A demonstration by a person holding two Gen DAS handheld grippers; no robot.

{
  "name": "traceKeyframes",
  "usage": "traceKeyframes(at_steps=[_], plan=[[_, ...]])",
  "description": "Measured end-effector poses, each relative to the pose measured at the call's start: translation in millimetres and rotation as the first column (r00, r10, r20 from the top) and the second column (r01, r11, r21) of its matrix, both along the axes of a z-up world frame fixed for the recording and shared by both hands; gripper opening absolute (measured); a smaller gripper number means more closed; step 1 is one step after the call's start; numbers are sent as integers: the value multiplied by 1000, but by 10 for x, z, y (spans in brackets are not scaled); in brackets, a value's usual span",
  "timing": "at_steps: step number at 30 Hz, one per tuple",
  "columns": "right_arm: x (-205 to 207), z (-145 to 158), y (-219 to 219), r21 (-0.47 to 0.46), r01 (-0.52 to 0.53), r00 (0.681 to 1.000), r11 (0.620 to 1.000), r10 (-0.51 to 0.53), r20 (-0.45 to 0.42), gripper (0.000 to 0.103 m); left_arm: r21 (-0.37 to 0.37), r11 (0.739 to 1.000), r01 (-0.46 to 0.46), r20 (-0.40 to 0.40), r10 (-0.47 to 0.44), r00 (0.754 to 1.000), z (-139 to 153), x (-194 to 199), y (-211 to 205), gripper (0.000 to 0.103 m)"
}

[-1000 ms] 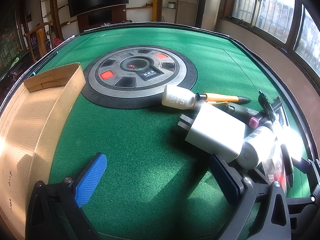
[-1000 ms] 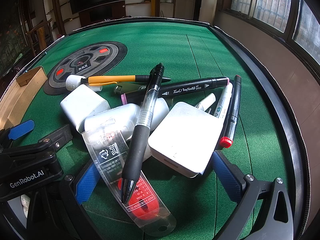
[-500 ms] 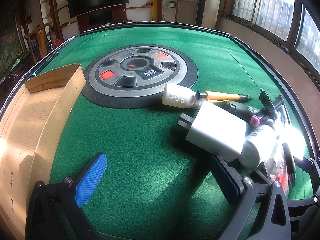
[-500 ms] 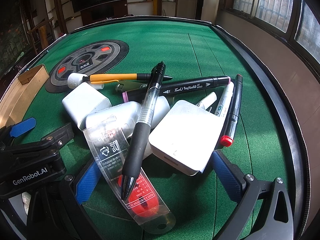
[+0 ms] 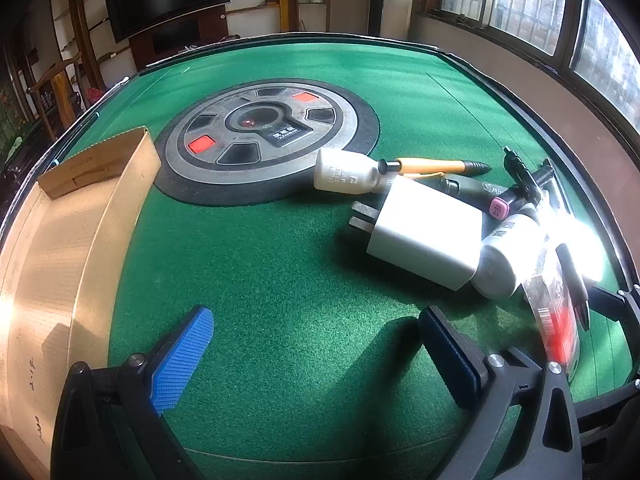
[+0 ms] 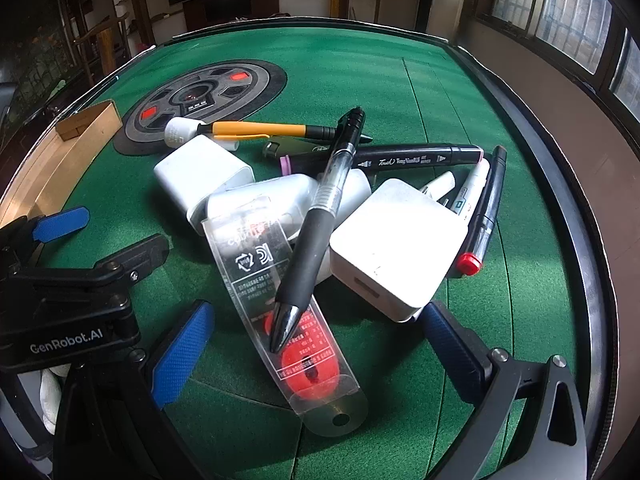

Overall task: Organize rigid objects
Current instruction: 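Lower the left tool onto the white square charger and close on it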

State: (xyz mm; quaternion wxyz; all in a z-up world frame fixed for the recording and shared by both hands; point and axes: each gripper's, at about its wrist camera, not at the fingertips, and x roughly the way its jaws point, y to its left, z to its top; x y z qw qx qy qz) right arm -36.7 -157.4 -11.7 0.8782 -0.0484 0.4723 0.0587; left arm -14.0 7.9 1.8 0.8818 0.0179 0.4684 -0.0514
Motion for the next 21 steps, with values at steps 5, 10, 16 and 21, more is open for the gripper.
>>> traceKeyframes(at_steps=[5,10,16,21], plan=[[-187,75,-149,21,3,1000,1000,-3,-21,102,4,1000,2,-3,-2,1000,6,-29,-6,102],[-629,731,-626,308,19,978,951,-82,193,100,7,1000,-9,9,9,1000,0,-83,-14,102],[-385,640,-907,721,-55,998,690,52,26,103,6,1000,-13,-11,13,1000,6,-110,-7,102],[-387,930,-817,434,65,958,898,-178,226,98,15,999,46,-33,-46,998,11,-152,6,102]])
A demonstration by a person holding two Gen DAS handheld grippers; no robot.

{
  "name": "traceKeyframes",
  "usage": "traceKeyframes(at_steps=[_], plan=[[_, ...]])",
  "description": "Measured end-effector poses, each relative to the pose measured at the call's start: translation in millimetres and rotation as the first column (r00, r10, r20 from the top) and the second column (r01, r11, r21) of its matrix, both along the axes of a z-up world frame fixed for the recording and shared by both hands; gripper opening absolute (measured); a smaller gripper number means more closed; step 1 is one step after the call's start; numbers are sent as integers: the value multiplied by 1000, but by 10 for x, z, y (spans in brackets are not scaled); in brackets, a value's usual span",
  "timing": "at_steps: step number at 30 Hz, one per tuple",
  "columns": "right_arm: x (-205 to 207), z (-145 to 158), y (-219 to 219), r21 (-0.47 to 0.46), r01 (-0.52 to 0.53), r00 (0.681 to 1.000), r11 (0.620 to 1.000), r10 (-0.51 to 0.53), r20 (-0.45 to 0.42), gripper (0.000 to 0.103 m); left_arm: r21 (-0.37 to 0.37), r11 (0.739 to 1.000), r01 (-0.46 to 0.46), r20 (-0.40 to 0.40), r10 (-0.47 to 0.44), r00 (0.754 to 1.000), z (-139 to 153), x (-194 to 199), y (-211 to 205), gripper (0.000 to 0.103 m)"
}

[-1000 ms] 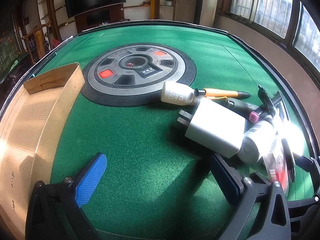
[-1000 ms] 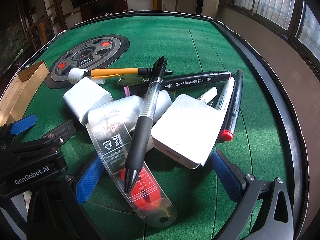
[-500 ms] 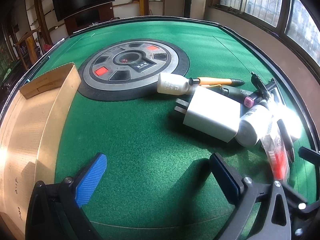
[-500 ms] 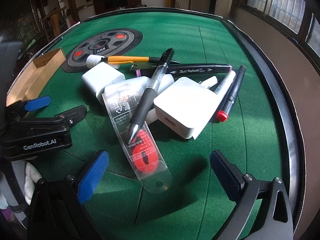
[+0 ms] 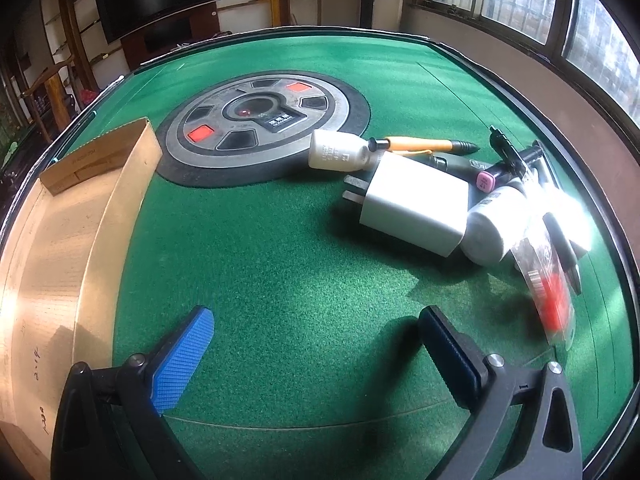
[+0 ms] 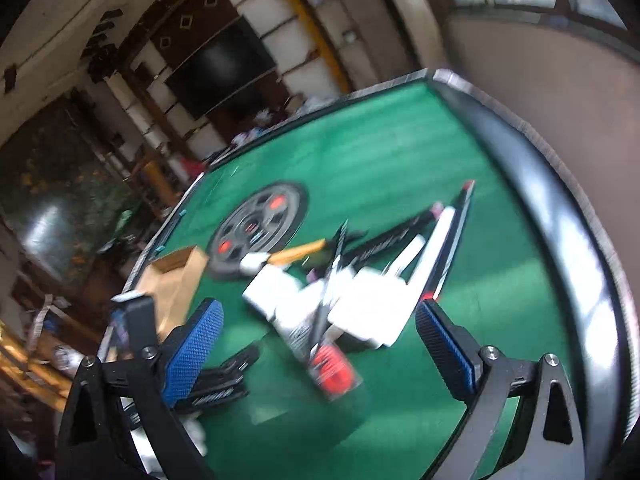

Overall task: Organize rigid objects
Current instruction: 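Lower the left tool onto the white square charger and close on it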

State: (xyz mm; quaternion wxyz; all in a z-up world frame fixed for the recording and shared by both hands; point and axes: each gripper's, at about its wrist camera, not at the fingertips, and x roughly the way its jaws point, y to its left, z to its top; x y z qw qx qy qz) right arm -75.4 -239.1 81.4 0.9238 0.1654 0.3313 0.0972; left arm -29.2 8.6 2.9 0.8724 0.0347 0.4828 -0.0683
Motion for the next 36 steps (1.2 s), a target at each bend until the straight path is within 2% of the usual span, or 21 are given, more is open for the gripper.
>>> traceKeyframes(at_steps=[1,4,5,7,9,11,14,16,19,21,23,24,25,27,28,32,34,36], plan=[[15,25,-23,-10,45,998,999,-45,34,99,1,1000,18,-12,-18,1000,6,-9,2,102],[290,-183,-128,56,93,995,994,-91,-29,99,-22,1000,1,-64,-2,998,39,-40,95,102],[344,-272,-141,23,134,991,991,-133,-23,99,-57,998,0,-77,-5,997,69,-42,138,102],[423,-478,-197,-11,196,980,981,-196,-27,99,-110,994,-14,-63,7,998,162,-29,226,97],[493,-635,-310,12,223,971,975,-220,-96,96,-141,989,-33,-31,29,999,270,20,286,97],[475,-624,-368,41,225,972,974,-222,-74,93,-183,982,-48,-31,43,999,317,131,280,97],[433,-615,-330,-21,243,969,970,-243,-37,93,-217,973,-78,-75,63,995,289,356,147,97],[410,-603,-327,-31,251,967,967,-252,-30,93,-218,972,-92,-90,74,993,256,523,11,97],[369,-564,-331,-56,282,959,958,-283,-14,93,-174,980,-102,-100,85,991,183,720,-195,98],[368,-564,-331,-74,294,955,953,-295,-9,93,-149,987,-66,-60,58,997,200,744,-306,98],[361,-546,-338,-85,298,954,951,-299,3,93,-132,990,-40,-46,34,998,241,705,-326,87],[362,-545,-328,-95,298,954,950,-299,6,93,-151,988,-12,-49,4,999,271,661,-300,69],[360,-544,-322,-99,296,955,950,-296,6,93,-144,990,5,-49,-12,999,308,620,-267,60],[367,-545,-309,-101,288,957,952,-289,1,93,-75,997,7,-26,-9,1000,349,521,-158,59],[370,-542,-305,-100,287,958,953,-288,-1,93,-67,998,3,-25,-5,1000,355,472,-74,54],[325,-502,-310,-89,295,955,951,-295,16,93,-218,976,-1,-36,-7,999,427,375,138,53],[319,-493,-309,-96,303,953,948,-302,22,93,-235,971,-36,-43,27,999,449,450,118,59],[330,-504,-313,-101,306,952,947,-305,17,93,-245,967,-71,-62,58,996,413,598,27,62]])
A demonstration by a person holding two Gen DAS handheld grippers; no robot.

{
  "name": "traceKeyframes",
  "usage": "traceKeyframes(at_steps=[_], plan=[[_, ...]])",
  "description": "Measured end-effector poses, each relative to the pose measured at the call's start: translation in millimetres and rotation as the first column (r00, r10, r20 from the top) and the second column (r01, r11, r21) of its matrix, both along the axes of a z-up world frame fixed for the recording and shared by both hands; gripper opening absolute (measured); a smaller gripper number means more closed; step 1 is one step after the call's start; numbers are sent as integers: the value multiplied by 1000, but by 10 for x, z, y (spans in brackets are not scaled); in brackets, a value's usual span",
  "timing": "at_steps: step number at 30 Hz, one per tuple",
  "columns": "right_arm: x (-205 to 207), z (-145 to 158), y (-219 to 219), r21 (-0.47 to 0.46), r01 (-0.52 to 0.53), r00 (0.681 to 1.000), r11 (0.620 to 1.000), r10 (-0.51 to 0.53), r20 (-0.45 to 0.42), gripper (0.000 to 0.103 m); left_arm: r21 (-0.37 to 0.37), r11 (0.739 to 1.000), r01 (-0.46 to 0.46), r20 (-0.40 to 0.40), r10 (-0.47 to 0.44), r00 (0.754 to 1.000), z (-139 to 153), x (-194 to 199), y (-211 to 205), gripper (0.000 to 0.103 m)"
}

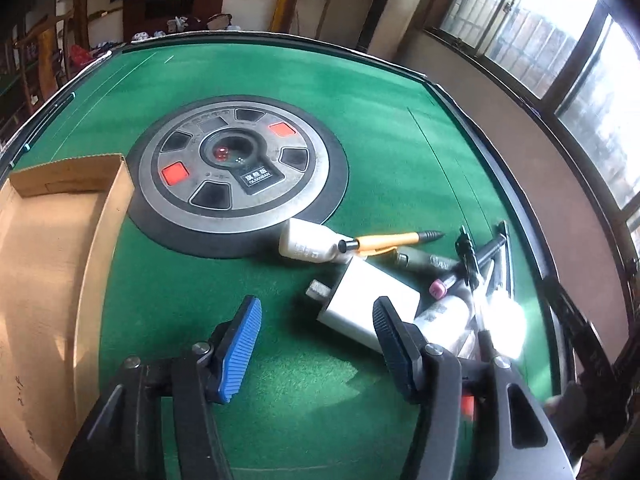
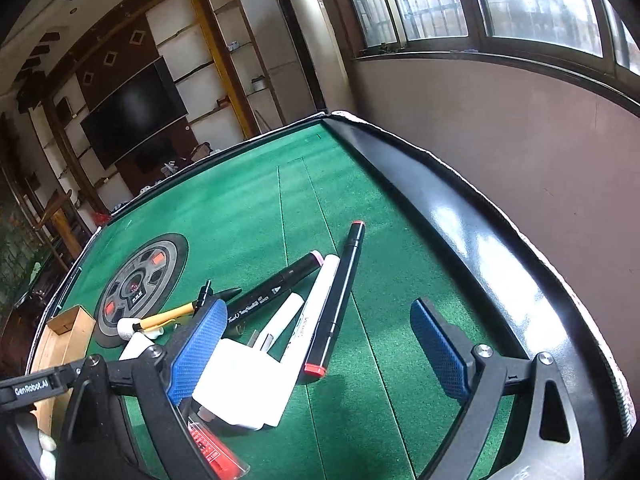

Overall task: Organize rigid objects
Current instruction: 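Lower the left tool onto the white square charger and close on it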

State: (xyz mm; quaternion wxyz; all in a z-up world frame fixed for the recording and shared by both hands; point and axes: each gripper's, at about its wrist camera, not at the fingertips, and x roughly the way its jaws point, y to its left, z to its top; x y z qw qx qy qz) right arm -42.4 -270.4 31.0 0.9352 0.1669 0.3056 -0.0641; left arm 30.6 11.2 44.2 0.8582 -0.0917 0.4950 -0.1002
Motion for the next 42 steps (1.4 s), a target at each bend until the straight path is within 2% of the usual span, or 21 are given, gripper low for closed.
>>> traceKeyframes(at_steps=[4,6,10,15,19,22,26,28,29,31,34,38,42], plan=[[35,-36,-6,-3,-1,1000,1000,1,-21,93,76,997,-28,-18,29,999,-82,179,-246,63],[63,-60,-6,2,-7,999,1000,8,-36,93,152,988,-28,6,27,1000,-89,198,-370,74],[58,-53,-2,7,-14,1000,1000,14,-27,93,253,967,-18,38,9,999,-60,165,-502,81],[58,-42,41,-2,-27,999,1000,27,-22,93,269,963,23,9,-27,1000,-83,238,-611,81],[62,-47,35,-3,-20,999,1000,20,-25,93,344,932,111,-68,-93,993,-247,310,-826,81],[56,-45,21,2,-13,1000,1000,13,-23,93,323,940,108,-80,-87,993,-249,241,-722,82],[74,-61,46,3,-27,999,1000,27,-33,93,406,903,139,-45,-133,990,-261,-36,-519,82],[79,-62,58,3,-34,999,999,34,-34,93,415,901,130,-36,-127,991,-259,-158,-329,82],[79,-63,64,-1,-35,999,999,35,-35,93,389,914,117,-33,-114,993,-242,-199,-212,82],[81,-68,67,-4,-33,999,999,33,-40,93,273,958,93,-8,-94,996,-146,-274,18,82],[79,-73,51,1,-24,999,1000,24,-41,93,195,979,55,50,-65,997,12,-304,167,82],[71,-80,35,-4,-12,999,1000,12,-42,93,229,966,116,75,-137,988,-23,-197,-13,82],[81,-90,28,-10,-4,999,1000,4,-47,93,330,918,219,84,-260,962,-156,-48,-315,82]])
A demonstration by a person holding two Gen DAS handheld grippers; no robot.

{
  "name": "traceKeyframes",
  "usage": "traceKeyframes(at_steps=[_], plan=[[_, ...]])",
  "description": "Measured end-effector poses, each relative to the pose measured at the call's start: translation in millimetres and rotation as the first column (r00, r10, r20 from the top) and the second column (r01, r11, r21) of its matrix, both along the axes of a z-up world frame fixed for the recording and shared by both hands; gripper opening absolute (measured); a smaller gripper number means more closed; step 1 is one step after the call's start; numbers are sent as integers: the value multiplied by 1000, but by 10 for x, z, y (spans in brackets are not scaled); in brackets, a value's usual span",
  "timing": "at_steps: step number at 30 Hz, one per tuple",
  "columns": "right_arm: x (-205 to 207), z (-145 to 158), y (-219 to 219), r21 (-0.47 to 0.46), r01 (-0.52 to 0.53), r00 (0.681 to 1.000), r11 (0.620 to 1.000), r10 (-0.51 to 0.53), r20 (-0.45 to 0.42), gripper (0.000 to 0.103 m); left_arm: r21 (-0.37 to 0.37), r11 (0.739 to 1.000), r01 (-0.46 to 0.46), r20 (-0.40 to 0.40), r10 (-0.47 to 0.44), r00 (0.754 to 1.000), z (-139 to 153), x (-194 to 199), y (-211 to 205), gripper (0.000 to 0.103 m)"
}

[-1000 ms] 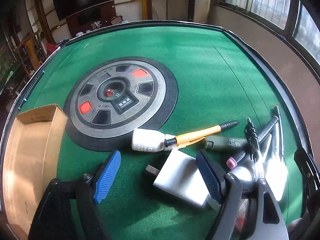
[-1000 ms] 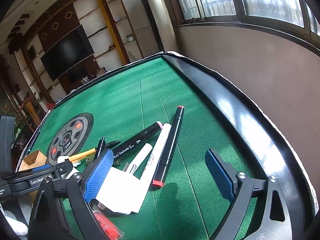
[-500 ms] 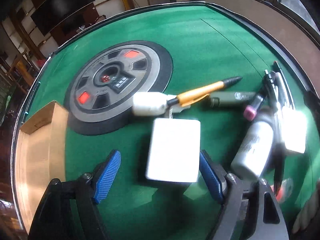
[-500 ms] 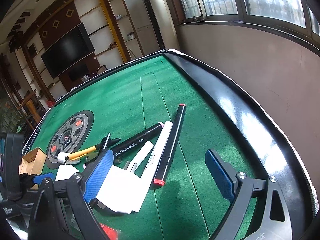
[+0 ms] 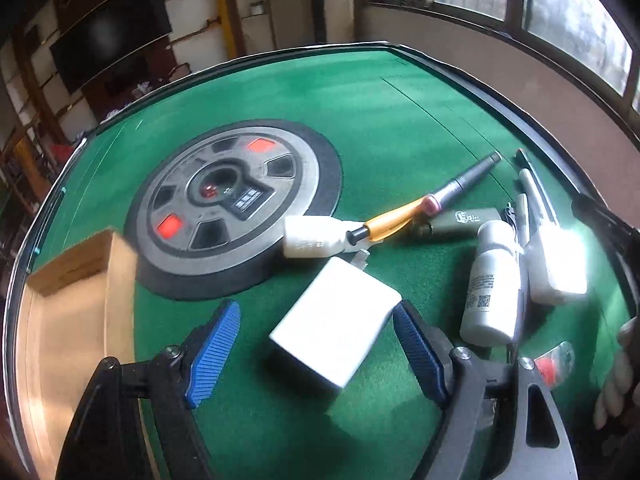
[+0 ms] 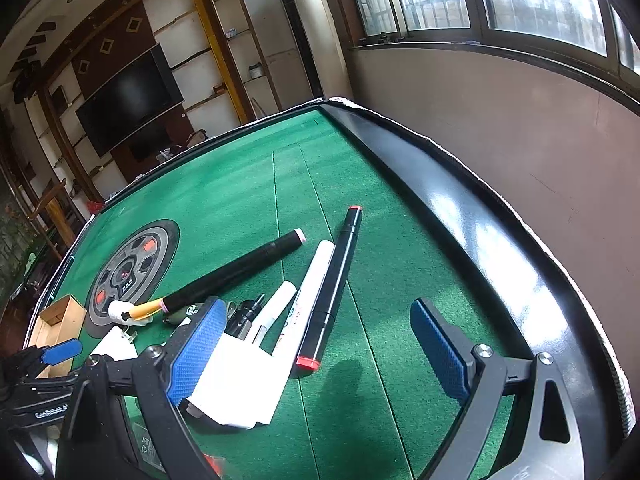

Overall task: Organize rigid objects
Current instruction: 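Lower the left tool onto the white square charger and close on it, then lift the charger with the left tool toward the box while the right tool grasps a black marker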

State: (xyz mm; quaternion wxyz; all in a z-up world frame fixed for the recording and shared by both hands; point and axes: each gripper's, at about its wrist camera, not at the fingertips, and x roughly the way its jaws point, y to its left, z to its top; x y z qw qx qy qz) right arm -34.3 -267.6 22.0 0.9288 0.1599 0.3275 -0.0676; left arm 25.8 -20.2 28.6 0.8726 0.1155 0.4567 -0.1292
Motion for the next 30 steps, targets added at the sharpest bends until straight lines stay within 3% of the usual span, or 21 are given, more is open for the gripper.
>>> traceKeyframes(at_steps=[2,3,4,7,14,20,22,24,30], plan=[[6,-5,-3,0,0,1000,1000,0,-2,93,50,998,23,-9,-23,1000,-90,43,-89,82],[5,-6,-4,1,0,1000,1000,0,-2,93,52,998,25,-25,-24,999,-128,51,-94,77],[6,-6,-5,0,1,1000,1000,-1,-1,93,14,1000,25,-32,-24,999,-122,34,-62,66],[10,-13,-12,6,2,1000,1000,-2,-2,93,-42,999,22,-68,-25,997,-63,-75,39,49],[21,-31,-13,6,3,1000,1000,-3,-10,93,-190,981,-34,-70,22,997,74,-464,363,49],[32,-66,-26,7,12,1000,1000,-12,-24,93,-165,984,-67,-95,52,994,-107,-386,296,50],[32,-77,-52,20,21,999,1000,-20,-27,93,-140,988,-70,-79,59,995,-130,-351,242,55],[36,-102,-99,46,30,999,998,-29,-35,93,-149,986,-75,-66,66,996,-142,-357,239,51],[-13,-131,-279,133,58,998,989,-52,-47,93,-347,931,-109,-78,87,993,34,-647,611,49]])
